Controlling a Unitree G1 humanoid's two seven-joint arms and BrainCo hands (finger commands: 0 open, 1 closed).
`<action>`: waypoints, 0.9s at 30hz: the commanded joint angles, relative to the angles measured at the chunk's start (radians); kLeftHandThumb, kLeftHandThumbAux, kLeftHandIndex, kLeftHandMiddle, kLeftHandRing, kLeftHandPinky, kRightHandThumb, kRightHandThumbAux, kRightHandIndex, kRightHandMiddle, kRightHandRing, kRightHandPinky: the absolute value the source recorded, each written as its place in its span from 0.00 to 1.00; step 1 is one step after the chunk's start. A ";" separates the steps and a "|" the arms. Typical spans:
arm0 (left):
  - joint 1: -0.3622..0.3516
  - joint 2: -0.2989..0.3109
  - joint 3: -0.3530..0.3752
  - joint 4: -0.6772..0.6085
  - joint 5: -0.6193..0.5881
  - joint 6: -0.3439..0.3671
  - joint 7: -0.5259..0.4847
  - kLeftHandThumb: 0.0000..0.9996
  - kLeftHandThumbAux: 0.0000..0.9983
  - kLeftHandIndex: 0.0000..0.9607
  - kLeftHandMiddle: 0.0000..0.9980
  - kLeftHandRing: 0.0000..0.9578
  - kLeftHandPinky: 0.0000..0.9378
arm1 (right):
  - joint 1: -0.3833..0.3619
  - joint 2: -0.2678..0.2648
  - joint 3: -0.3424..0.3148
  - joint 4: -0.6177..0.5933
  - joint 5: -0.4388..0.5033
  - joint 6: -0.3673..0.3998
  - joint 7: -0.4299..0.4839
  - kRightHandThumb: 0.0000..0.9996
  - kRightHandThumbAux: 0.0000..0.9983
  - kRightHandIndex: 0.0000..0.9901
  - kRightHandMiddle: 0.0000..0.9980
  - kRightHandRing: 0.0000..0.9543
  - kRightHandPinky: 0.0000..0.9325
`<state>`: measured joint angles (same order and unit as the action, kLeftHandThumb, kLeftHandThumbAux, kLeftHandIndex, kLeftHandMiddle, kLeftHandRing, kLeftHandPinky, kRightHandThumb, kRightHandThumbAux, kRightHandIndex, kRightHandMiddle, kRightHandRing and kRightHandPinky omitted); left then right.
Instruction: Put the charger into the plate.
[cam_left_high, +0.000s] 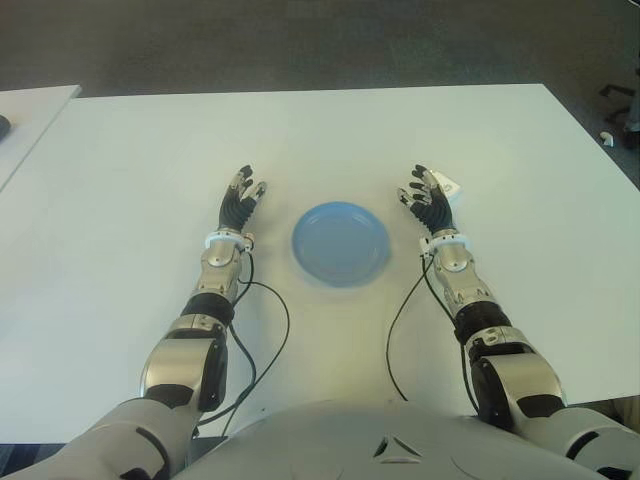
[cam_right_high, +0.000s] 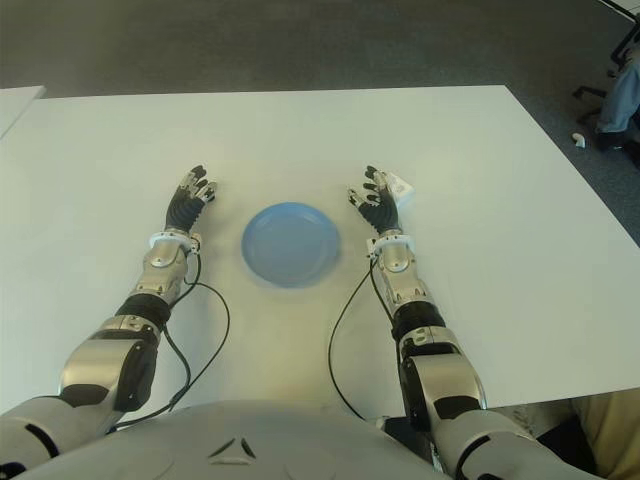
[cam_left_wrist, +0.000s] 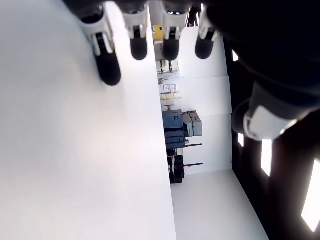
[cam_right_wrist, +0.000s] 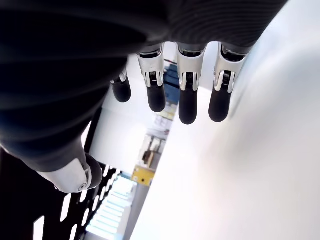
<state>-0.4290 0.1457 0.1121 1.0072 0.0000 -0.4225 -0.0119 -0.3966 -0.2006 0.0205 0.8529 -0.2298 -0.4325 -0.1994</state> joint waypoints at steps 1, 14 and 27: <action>0.026 -0.015 -0.004 0.037 0.002 0.040 0.001 0.22 0.55 0.00 0.00 0.00 0.01 | -0.019 -0.015 0.013 0.057 -0.032 -0.074 -0.055 0.54 0.60 0.01 0.14 0.17 0.22; 0.026 -0.019 -0.002 0.042 0.000 0.042 0.004 0.23 0.56 0.00 0.00 0.00 0.01 | -0.093 -0.056 0.003 0.138 -0.042 -0.128 -0.091 0.48 0.57 0.00 0.12 0.16 0.19; 0.027 -0.027 -0.004 0.042 0.002 0.041 0.009 0.22 0.55 0.00 0.00 0.00 0.01 | -0.229 -0.121 0.052 0.269 -0.125 -0.083 -0.163 0.49 0.53 0.00 0.08 0.11 0.15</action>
<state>-0.4337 0.1412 0.1137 1.0153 -0.0003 -0.4248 -0.0078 -0.5930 -0.3086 0.0535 1.0775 -0.3296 -0.5390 -0.3381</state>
